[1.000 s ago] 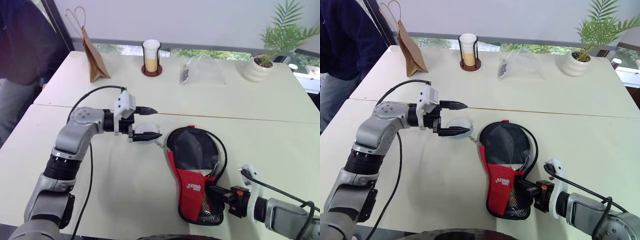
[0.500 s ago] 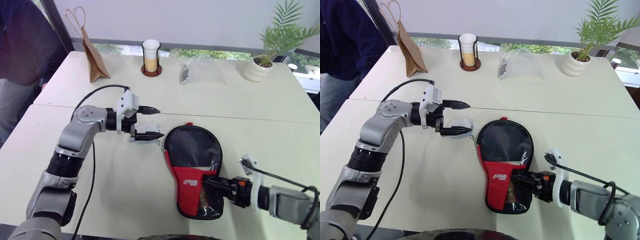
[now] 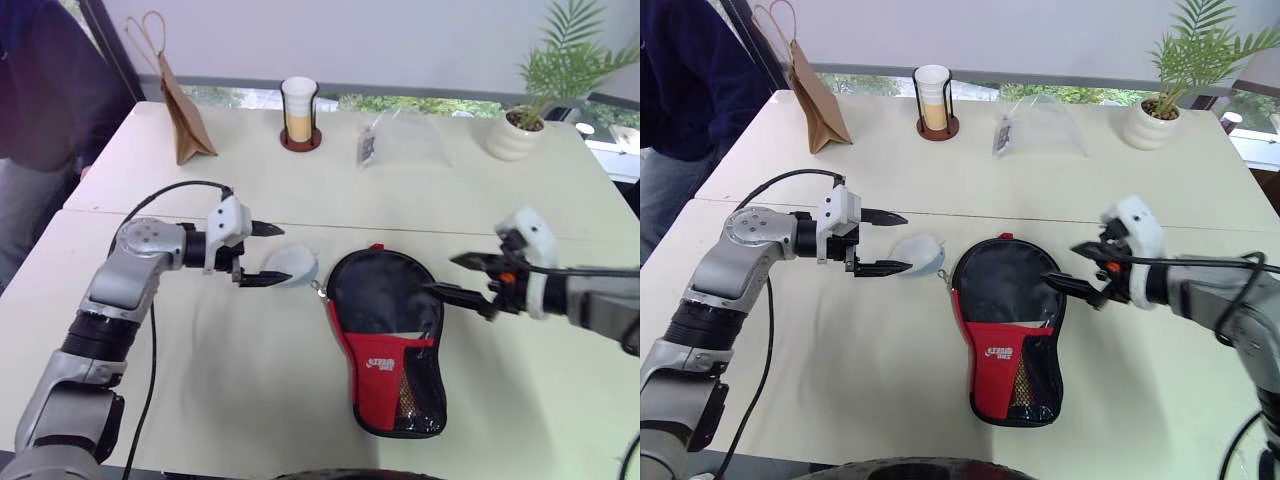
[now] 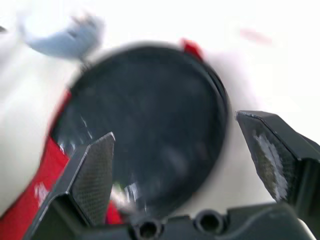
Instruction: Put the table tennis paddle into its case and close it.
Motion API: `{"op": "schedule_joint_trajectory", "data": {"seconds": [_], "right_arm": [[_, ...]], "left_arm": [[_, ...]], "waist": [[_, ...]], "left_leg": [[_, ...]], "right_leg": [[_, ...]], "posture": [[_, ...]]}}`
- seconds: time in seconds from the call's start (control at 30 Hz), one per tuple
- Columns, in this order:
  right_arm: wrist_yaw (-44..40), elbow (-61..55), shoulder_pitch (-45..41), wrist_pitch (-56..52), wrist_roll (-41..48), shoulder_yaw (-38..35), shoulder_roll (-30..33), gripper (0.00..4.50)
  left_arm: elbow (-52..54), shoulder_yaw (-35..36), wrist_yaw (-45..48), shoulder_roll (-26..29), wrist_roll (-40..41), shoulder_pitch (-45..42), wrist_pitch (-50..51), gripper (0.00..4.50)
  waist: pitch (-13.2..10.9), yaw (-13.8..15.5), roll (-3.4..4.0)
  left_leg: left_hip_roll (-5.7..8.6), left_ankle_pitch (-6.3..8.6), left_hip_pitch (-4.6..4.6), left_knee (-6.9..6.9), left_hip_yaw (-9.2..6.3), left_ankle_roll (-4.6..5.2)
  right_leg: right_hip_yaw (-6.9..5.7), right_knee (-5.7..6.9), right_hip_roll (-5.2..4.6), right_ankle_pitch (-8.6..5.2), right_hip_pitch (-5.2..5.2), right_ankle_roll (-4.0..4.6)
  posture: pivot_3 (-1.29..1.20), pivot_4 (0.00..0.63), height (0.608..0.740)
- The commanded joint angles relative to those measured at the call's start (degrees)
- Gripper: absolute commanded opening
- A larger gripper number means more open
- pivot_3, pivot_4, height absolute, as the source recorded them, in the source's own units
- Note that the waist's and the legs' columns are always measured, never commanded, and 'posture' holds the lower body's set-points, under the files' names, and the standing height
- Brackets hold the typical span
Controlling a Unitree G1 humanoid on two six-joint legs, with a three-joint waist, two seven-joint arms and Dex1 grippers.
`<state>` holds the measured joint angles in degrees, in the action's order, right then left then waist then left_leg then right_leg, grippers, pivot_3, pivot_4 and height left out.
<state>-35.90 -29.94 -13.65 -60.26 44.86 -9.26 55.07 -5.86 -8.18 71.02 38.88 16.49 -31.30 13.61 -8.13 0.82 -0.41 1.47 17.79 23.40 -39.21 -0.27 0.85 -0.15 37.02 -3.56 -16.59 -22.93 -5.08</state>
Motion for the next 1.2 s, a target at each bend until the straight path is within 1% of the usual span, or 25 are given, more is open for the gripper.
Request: {"op": "schedule_joint_trajectory", "data": {"seconds": [0.03,0.2,0.47,0.57,0.67,0.87,1.0,1.2], "right_arm": [[-2.3,0.87,-2.41,8.2,-7.54,9.24,-2.37,4.25],[-4.47,6.42,-2.23,16.48,-16.96,18.95,-5.59,4.25],[-6.42,17.04,-4.22,26.9,-26.15,25.5,-13.79,4.25],[-6.67,19.96,-5.23,28.85,-28.28,25.57,-15.99,4.25],[-6.84,19.77,-5.57,28.82,-28.68,24.27,-16.76,4.25],[-8.04,8.18,-1.64,22.09,-25.73,20.33,-13.04,4.25],[-7.46,5.31,1.79,19.77,-25.81,20.77,-12.81,4.25],[-6.25,8.48,4.11,21.65,-29.29,23.16,-13.82,4.25]], "left_arm": [[-1.24,0.34,0.58,0.53,-1.54,-0.57,-3.63,4.5],[-3.69,-0.42,0.84,-0.62,-3.03,-1.11,-5.98,4.5],[-6.98,-2.22,1.88,-3.08,-4.65,-2.47,-8.31,4.5],[-8.4,-2.91,2.31,-3.9,-5.65,-2.99,-9.64,4.5],[-10.06,-3.71,2.44,-4.42,-6.87,-3.47,-11.4,4.5],[-14.71,-5.12,1.78,-6.25,-9.66,-4.8,-15.65,4.5],[-17.56,-5.53,1.55,-7.61,-11.09,-5.9,-17.6,4.5],[-21.43,-5.85,1.3,-9.15,-12.39,-7.37,-19.63,4.5]], "waist": [[0.0,0.09,-0.01],[0.0,-0.08,0.0],[0.01,-0.23,-0.03],[0.01,-0.26,-0.03],[0.01,-0.2,-0.03],[0.0,-0.08,0.0],[0.0,-0.13,0.0],[0.01,-0.15,-0.03]], "left_leg": [[0.02,0.0,0.0,-0.01,-0.01,0.0],[0.06,-0.07,0.02,-0.03,0.01,-0.12],[0.05,-0.15,-0.01,-0.03,0.02,-0.25],[0.05,-0.15,-0.01,-0.02,0.02,-0.26],[0.05,-0.17,-0.01,-0.03,0.02,-0.3],[0.07,-0.16,0.02,-0.03,0.02,-0.28],[0.06,-0.08,0.01,-0.03,0.01,-0.14],[0.07,-0.1,-0.02,-0.03,0.01,-0.16]], "right_leg": [[0.0,0.02,-0.02,0.0,0.0,0.0],[0.0,0.05,-0.05,0.0,-0.03,0.0],[-0.01,0.07,0.0,0.0,-0.03,0.0],[-0.01,0.1,0.02,0.0,-0.05,0.0],[-0.02,0.11,0.02,0.0,-0.04,0.0],[-0.02,0.12,-0.01,0.0,-0.06,-0.01],[-0.01,0.12,0.0,0.0,-0.06,-0.01],[-0.02,0.12,0.02,0.0,-0.04,-0.01]], "posture": [[0.0,0.15,0.74],[0.0,0.15,0.74],[0.0,0.15,0.74],[0.0,0.15,0.74],[0.0,0.15,0.74],[0.0,0.15,0.74],[0.0,0.15,0.74],[0.0,0.15,0.74]]}}
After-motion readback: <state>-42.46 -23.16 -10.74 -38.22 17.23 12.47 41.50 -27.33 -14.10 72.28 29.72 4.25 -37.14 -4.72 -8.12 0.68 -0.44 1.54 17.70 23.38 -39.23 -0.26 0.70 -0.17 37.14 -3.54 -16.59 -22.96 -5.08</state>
